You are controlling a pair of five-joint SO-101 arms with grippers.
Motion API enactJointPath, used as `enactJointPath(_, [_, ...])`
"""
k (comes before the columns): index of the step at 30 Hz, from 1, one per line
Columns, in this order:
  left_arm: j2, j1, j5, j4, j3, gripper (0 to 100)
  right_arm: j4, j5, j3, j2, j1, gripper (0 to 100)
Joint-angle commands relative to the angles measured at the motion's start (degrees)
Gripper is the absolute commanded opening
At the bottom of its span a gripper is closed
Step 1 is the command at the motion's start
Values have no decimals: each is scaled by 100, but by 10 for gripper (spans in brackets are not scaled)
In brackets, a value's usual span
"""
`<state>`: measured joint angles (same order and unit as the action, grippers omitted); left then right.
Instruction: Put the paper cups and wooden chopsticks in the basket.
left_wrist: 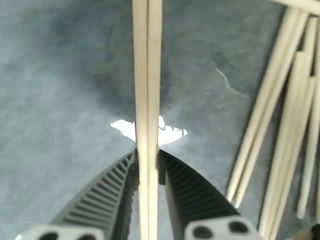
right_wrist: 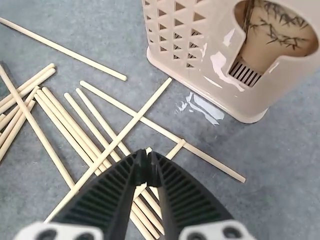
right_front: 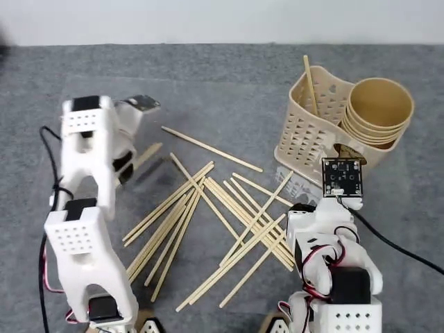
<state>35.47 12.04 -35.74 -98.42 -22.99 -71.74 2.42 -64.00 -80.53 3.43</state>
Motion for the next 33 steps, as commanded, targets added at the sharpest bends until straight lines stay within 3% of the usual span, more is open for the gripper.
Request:
enactJointPath(1, [-44,211,-35,-211,-462,12,75,9,378,-66,13,9])
enactJointPath(10, [-527,255,-35,-211,-321,12,75,0,378,-66,4,9])
enactJointPath(22, [-3745,-413,9,-202,866,12,-312,0,387,-66,22,9])
enactJointPath(33, [-5820,-1767,1714,519,910,12,-699,0,387,-75,13,9])
